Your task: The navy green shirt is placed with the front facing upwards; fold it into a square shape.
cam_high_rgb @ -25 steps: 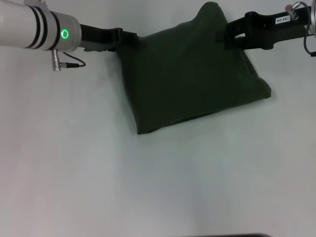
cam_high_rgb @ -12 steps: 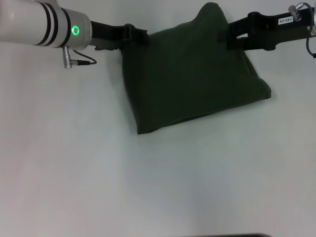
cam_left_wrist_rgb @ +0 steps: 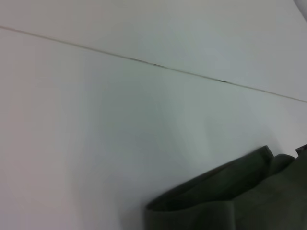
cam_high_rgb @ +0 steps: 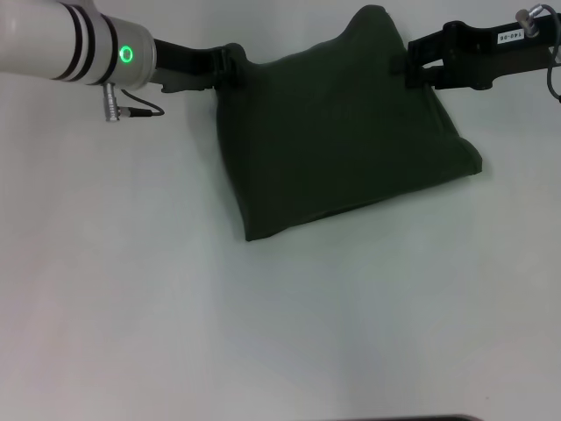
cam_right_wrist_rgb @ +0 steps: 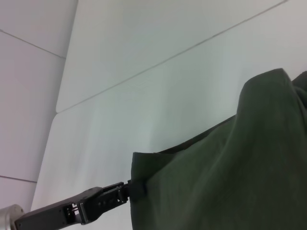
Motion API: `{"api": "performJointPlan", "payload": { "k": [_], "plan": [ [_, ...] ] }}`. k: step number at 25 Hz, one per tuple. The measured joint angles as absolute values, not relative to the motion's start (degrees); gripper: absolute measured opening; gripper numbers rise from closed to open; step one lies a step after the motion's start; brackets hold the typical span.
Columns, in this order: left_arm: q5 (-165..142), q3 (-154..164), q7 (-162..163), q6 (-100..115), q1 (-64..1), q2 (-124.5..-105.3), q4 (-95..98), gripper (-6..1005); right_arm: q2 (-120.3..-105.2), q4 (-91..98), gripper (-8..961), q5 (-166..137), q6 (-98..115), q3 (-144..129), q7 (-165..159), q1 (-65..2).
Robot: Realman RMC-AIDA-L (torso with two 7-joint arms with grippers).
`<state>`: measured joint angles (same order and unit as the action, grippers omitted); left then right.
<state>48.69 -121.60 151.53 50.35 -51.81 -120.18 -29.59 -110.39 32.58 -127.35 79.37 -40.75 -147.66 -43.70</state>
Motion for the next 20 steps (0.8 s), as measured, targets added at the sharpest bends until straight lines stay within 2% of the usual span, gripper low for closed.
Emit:
{"api": "performJointPlan", "payload": {
  "k": [2, 7, 20],
  "plan": [
    [48.69, -121.61, 151.92, 50.71, -51.83, -120.06, -29.59, 205, -110.38, 32.59, 407, -127.35, 79.37, -40.74, -147.88, -43.71],
    [48.83, -121.8, 152.83, 52.13, -51.46, -119.67, -30.22, 24, -109.92, 32.61, 407, -127.35, 79.45, -39.99, -148.77, -43.63],
    [49.0, -123.27, 154.12, 53.07, -50.55, -118.89, -31.46, 14, -109.76, 32.58, 401, -127.5, 79.16, -39.55, -148.28, -43.58]
  ]
}}
